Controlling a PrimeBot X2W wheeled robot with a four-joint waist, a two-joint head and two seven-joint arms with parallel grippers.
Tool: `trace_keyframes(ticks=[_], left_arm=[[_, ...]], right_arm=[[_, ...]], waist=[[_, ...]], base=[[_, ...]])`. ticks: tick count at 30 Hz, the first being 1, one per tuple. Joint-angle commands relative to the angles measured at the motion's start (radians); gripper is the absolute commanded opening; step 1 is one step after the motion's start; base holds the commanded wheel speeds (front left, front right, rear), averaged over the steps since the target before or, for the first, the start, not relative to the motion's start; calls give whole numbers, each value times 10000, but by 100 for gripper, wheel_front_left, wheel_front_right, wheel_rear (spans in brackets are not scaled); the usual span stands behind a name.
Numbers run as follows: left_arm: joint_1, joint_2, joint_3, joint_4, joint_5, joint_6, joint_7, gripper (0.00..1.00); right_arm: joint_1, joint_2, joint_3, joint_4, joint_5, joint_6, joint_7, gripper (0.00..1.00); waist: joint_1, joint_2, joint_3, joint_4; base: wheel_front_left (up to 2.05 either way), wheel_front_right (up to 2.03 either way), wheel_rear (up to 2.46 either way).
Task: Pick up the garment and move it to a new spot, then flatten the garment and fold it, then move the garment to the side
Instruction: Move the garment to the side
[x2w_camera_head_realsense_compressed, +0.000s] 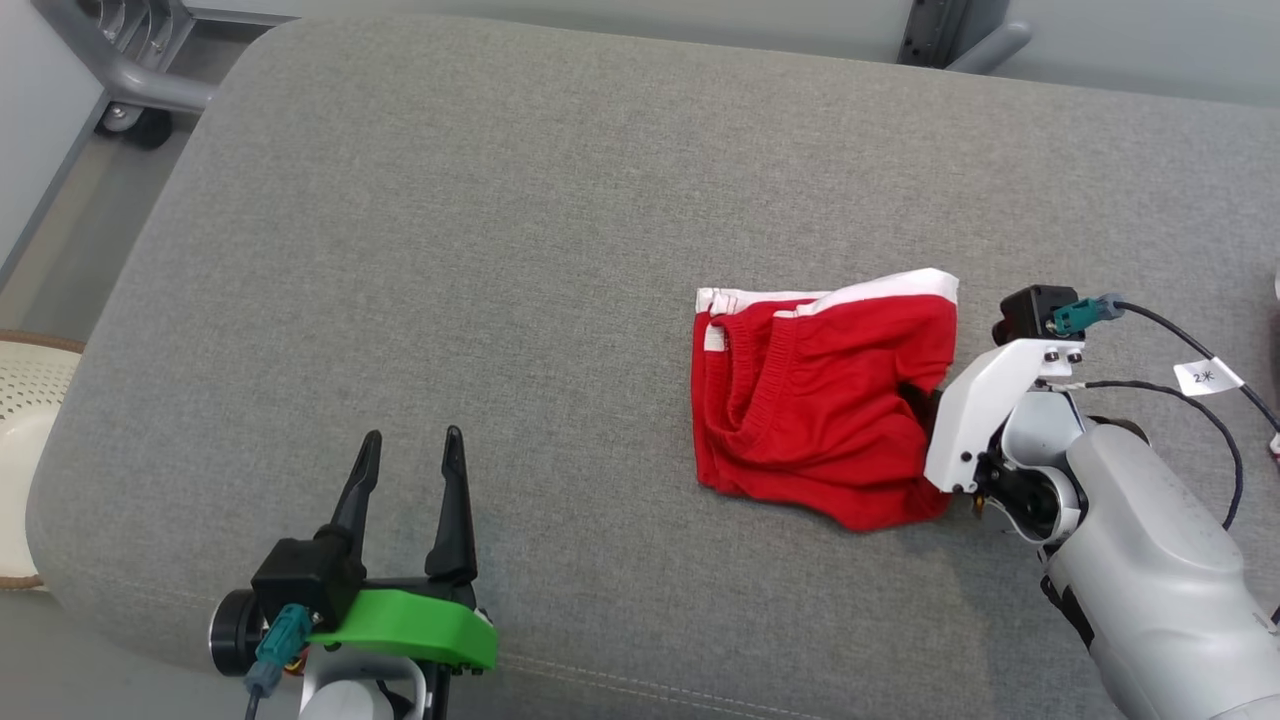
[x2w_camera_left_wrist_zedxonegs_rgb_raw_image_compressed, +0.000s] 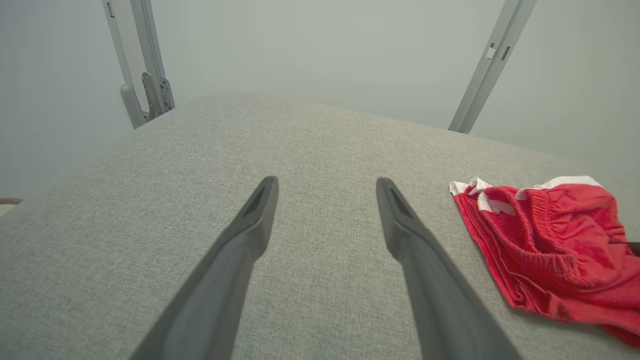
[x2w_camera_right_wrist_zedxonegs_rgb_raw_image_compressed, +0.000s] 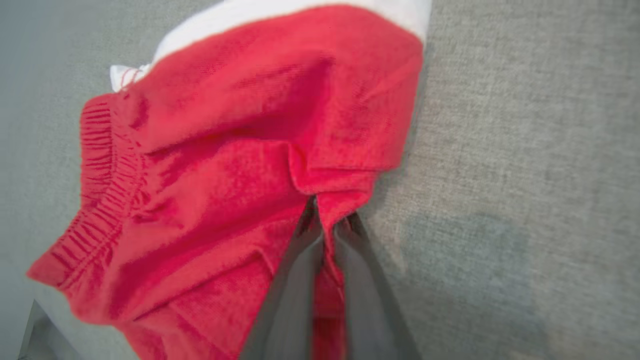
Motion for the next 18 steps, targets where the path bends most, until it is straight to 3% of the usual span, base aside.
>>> trace_keyframes(ticks=[1,9,18], left_arm=[[-184,15,20,-40,-10,28,-24,100],[-241,15,-14,-100,133,-66,-24,100],[-470,17,-167,-216,372,-179,-13,100]], right_arm=[[-108,-141,86,-40,80,-3,-92,0],[-247,-866,744,-800,372,-3,-81,0],[-266,-1847,917,-1693,335,-3,262,0]], waist=[[0,0,19,-72],[0,0,91,-728],[0,0,331,-2060]], base=[[0,0,0],[0,0,0],[0,0,0]])
